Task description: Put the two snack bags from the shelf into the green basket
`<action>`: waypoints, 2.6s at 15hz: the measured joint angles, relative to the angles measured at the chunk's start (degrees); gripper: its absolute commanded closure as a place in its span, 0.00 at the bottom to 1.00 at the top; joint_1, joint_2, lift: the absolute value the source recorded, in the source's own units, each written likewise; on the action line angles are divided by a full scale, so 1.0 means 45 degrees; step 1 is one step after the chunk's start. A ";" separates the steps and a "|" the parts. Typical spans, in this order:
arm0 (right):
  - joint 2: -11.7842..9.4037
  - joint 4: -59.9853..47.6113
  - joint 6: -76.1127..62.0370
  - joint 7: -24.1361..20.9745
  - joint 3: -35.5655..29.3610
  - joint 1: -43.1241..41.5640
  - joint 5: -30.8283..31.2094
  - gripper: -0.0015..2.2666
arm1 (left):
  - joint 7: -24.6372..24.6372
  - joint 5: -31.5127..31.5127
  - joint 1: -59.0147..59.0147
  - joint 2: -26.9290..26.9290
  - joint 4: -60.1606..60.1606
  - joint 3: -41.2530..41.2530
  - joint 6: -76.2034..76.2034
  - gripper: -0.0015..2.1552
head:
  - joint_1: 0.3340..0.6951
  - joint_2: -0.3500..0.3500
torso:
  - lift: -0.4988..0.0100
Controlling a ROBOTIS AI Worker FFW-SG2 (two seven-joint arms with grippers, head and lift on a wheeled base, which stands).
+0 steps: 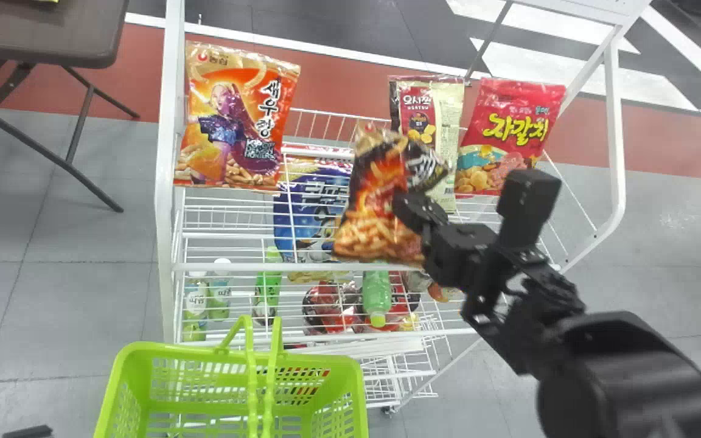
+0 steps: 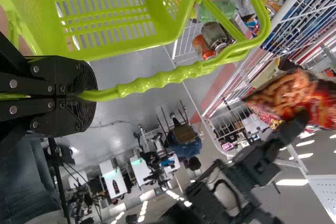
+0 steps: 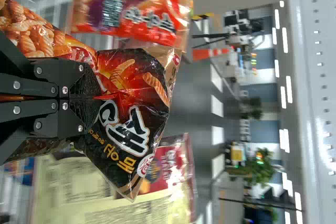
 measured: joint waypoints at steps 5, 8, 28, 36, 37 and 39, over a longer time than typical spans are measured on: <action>0.0303 -0.2598 0.7082 0.1530 -0.2418 0.0974 -0.1822 0.89 | 0.0075 -0.0036 -0.0075 -0.0065 0.0021 -0.0040 0.0000 0.88 | 1.00 0.00 | 0.96; 0.0344 -0.3691 0.9880 0.1834 -0.2857 0.1182 -0.2234 0.89 | 0.0076 -0.0038 -0.0079 -0.0077 0.0007 -0.0041 0.0000 0.88 | 1.00 0.00 | 0.96; 0.0565 0.0985 0.9543 0.0901 0.4497 -0.0086 0.0340 0.01 | 0.0012 -0.0213 0.0072 -0.0065 -0.0099 -0.0368 -0.0039 0.88 | 1.00 0.00 | 0.96; 0.0527 -0.2701 0.9142 0.0866 0.2636 0.1569 0.1421 0.03 | 0.0029 -0.0214 0.0063 -0.0013 -0.0092 -0.0364 -0.0078 0.88 | 1.00 0.00 | 0.96; 0.0543 -0.3204 0.9079 0.0722 0.2287 0.1723 0.1348 0.03 | 0.0037 -0.0214 0.0051 -0.0010 -0.0077 -0.0369 -0.0078 0.88 | 1.00 0.00 | 0.96; 0.0588 -0.3653 0.8253 0.0344 0.1898 0.1788 0.1119 0.03 | 0.0038 -0.0214 0.0039 -0.0005 -0.0052 -0.0374 -0.0078 0.88 | 1.00 0.00 | 0.96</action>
